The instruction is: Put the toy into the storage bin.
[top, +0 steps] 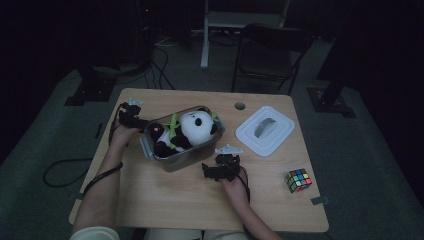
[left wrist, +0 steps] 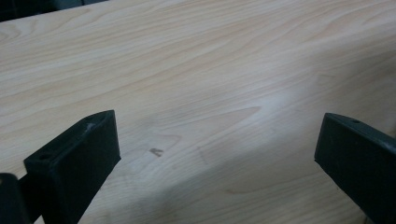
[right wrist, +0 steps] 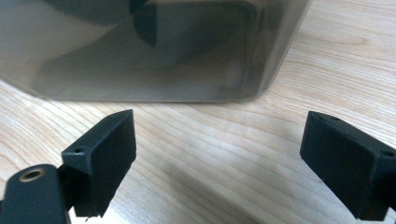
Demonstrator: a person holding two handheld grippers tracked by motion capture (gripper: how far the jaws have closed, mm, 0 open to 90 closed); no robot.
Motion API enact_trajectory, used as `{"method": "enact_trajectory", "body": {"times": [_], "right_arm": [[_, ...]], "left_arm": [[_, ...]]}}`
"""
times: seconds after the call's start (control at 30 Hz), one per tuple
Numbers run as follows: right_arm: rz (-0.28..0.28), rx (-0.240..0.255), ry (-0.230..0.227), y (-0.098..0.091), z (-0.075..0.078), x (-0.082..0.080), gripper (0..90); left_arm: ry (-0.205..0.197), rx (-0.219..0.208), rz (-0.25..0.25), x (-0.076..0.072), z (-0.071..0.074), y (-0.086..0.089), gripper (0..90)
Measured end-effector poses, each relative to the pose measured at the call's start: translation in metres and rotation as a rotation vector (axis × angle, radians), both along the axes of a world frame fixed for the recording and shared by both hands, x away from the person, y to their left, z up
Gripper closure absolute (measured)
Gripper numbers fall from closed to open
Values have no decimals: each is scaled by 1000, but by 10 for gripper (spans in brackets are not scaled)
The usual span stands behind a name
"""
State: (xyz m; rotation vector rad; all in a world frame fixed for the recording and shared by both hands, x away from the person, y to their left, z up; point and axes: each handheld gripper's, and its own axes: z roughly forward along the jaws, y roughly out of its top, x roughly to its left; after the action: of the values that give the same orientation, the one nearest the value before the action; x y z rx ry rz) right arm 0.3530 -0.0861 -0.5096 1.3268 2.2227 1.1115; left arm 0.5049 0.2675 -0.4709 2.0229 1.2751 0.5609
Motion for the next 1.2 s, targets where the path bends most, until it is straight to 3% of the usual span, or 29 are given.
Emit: {"method": "enact_trajectory", "body": {"times": [0.63,0.87,0.97,1.2], "right_arm": [[-11,0,-23,-17,7,-6,104],[-26,-2,-30,-32,8,-9,104],[-29,8,-26,-43,9,-10,104],[-39,4,-32,-61,11,-11,105]], "left_arm": [[-10,-27,-138,-57,-2,-26,8],[-18,-58,-207,-81,-1,-52,8],[-18,-51,-240,-89,-1,-60,8],[-23,-41,-241,-101,1,-77,8]]}}
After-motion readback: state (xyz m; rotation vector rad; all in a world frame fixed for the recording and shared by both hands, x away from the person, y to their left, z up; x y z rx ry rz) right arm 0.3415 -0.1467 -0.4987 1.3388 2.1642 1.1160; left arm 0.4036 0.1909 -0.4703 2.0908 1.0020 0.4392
